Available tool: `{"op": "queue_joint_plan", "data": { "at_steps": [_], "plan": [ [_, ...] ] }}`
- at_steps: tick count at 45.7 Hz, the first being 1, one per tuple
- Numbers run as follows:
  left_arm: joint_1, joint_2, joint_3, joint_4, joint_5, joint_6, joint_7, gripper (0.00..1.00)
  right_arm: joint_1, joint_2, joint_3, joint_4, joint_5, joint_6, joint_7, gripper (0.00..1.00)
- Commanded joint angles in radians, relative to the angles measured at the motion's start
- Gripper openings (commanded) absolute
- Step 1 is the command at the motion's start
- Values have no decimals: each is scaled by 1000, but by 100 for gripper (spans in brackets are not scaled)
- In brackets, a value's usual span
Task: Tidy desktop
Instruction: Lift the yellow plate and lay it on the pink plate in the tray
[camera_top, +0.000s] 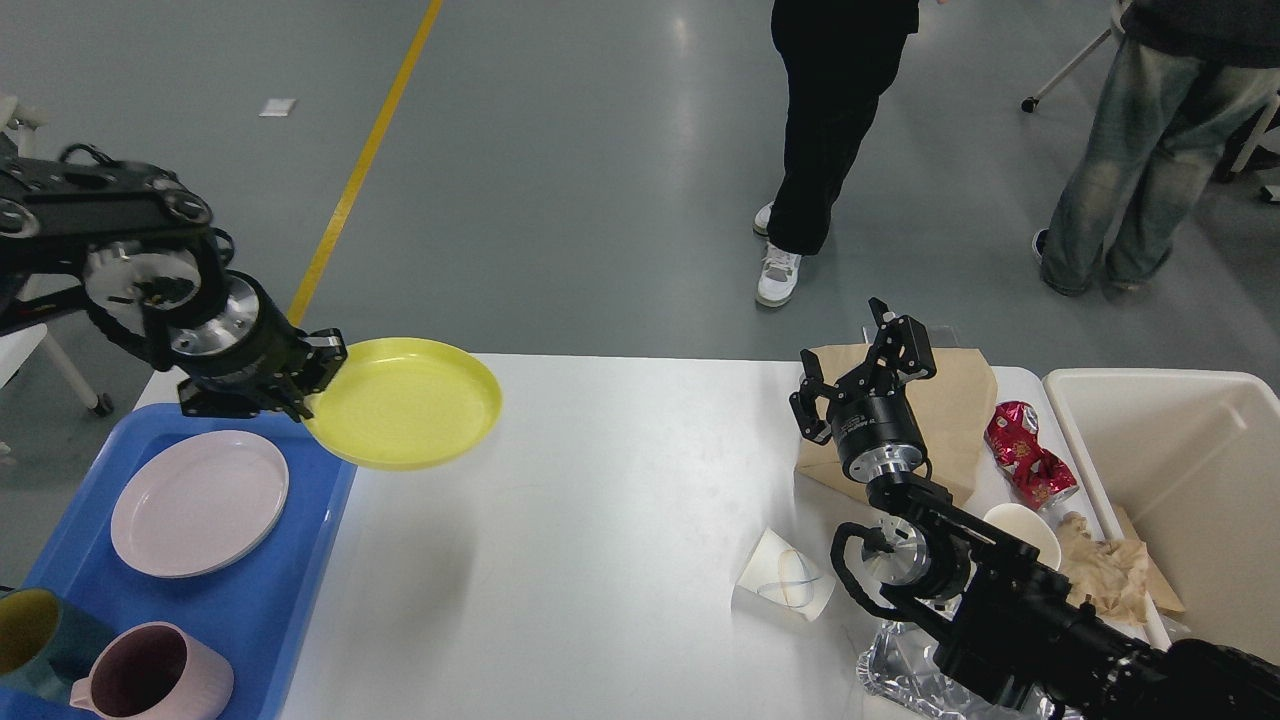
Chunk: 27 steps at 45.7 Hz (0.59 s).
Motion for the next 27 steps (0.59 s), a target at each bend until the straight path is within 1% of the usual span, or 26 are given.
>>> {"op": "queue_joint_plan", "data": {
  "at_steps": [1,3,6,14,17,21,27],
  "plan": [
    [-2,73,-1,3,91,-49,5,0,0,0,0,0,0,0,0,100],
    [13,82,5,9,121,-43,-2,0,0,0,0,0,0,0,0,100],
    [79,101,27,26,158,-12,-16,0,0,0,0,0,0,0,0,100],
    [237,118,22,134,183,132,-65,0,0,0,0,-2,0,0,0,100],
    [292,119,19,185,183,181,-93,0,0,0,0,-2,0,0,0,100],
    [355,108,18,239,181,246,-142,0,0,0,0,-2,0,0,0,100],
    [420,101,16,262,180,358,-211,0,0,0,0,-2,0,0,0,100]
  ]
}}
